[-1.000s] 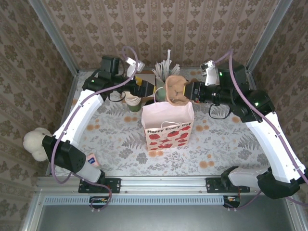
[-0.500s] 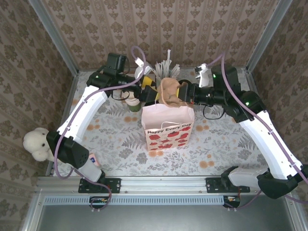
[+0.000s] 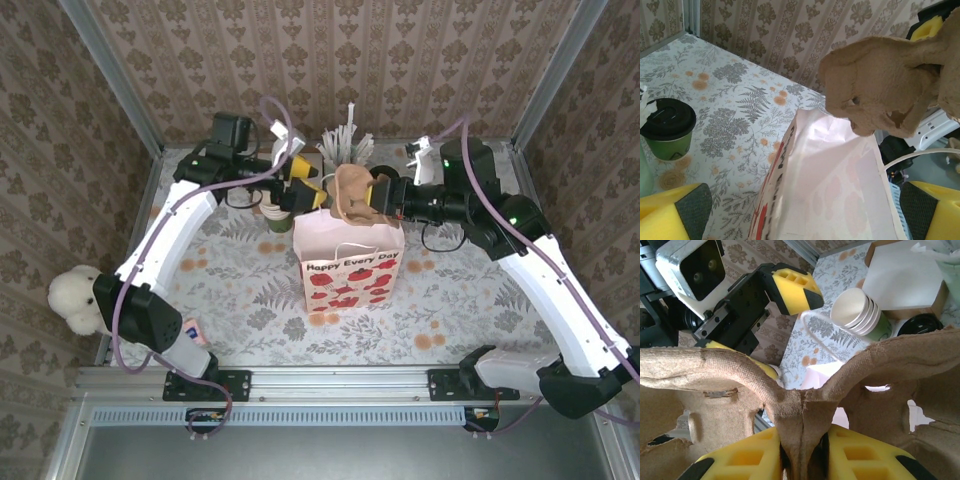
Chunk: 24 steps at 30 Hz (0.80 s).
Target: Pack the takeout coffee
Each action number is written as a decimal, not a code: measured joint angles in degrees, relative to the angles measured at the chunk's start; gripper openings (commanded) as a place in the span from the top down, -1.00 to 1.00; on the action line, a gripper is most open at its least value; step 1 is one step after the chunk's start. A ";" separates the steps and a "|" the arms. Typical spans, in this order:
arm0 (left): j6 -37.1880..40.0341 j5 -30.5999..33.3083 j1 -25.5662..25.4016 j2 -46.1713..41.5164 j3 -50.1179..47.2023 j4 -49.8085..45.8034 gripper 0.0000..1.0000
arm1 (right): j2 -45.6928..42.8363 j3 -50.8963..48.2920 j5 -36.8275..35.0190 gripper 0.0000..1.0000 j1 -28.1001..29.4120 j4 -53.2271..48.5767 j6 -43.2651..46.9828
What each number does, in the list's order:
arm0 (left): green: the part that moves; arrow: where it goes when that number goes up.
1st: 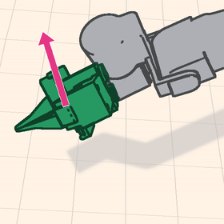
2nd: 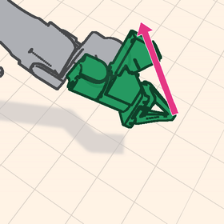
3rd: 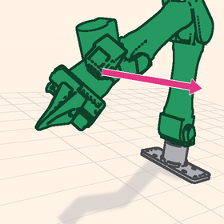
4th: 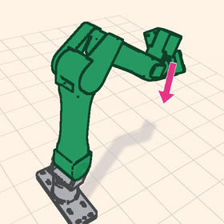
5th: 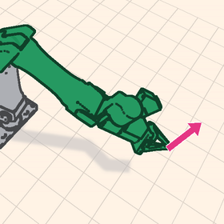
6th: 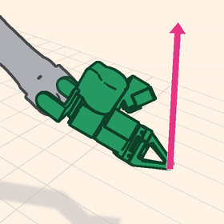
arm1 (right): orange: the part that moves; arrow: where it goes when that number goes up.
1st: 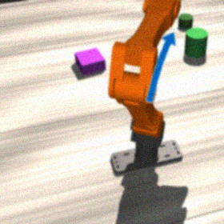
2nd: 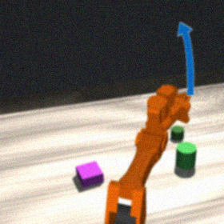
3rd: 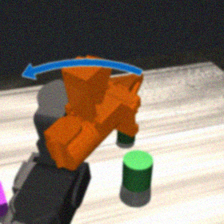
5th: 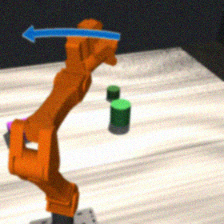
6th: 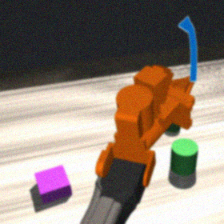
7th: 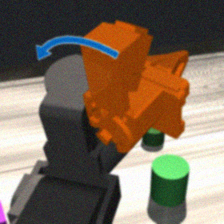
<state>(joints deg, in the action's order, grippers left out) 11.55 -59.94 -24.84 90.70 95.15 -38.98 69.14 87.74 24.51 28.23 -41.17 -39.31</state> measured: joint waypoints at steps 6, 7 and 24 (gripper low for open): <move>3.48 0.13 -1.99 5.33 7.15 -2.01 0.06 | 1.07 -1.60 1.22 0.51 0.31 2.25 -2.86; 3.65 0.09 -2.19 5.92 7.30 -1.95 0.20 | 1.07 -2.16 1.27 0.51 0.33 2.38 -3.19; -5.53 4.59 -2.60 6.51 4.63 3.26 1.00 | 3.13 -8.74 -4.74 0.53 3.87 -1.09 -4.83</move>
<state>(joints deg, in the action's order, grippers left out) 6.02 -55.35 -27.44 97.21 99.79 -35.73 72.27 79.00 19.77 32.10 -42.26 -44.14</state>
